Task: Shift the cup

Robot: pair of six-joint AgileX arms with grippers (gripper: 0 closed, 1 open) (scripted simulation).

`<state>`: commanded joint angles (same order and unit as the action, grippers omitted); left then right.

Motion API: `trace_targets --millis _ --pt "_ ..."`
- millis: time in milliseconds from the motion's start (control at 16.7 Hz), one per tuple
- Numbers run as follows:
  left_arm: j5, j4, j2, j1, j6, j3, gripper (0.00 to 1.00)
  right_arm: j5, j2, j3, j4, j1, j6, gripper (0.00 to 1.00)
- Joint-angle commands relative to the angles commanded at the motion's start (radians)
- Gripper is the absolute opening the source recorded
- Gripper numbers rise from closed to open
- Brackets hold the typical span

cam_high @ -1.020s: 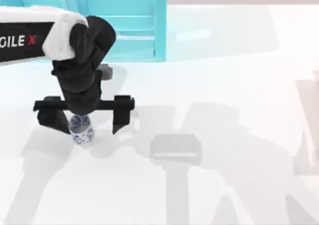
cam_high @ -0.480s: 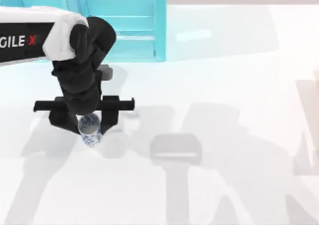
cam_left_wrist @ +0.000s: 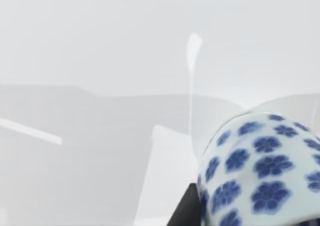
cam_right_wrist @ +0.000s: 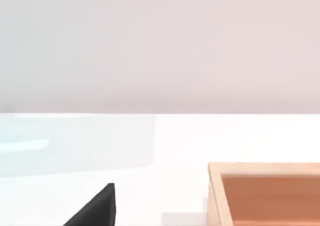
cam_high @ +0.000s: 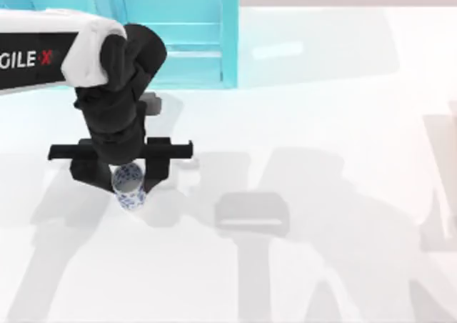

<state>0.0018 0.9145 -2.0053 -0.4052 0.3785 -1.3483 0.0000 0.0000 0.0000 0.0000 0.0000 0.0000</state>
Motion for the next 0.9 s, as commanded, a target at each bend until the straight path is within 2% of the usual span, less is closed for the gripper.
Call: trace_targets --millis 240,420,600,900 --pt "0.000 0.007 -0.002 0.014 -0.015 -0.009 0.00 0.000 0.000 0.000 0.000 0.000 0.000 1.00" --pt "0.000 0.051 -0.018 0.113 -0.112 -0.061 0.00 0.000 0.000 0.000 0.000 0.000 0.000 1.00" --pt "0.000 0.120 -0.032 0.293 -0.288 -0.130 0.00 0.000 0.000 0.000 0.000 0.000 0.000 1.00" --pt "-0.004 0.244 -0.039 0.666 -0.664 -0.243 0.00 0.000 0.000 0.000 0.000 0.000 0.000 1.00"
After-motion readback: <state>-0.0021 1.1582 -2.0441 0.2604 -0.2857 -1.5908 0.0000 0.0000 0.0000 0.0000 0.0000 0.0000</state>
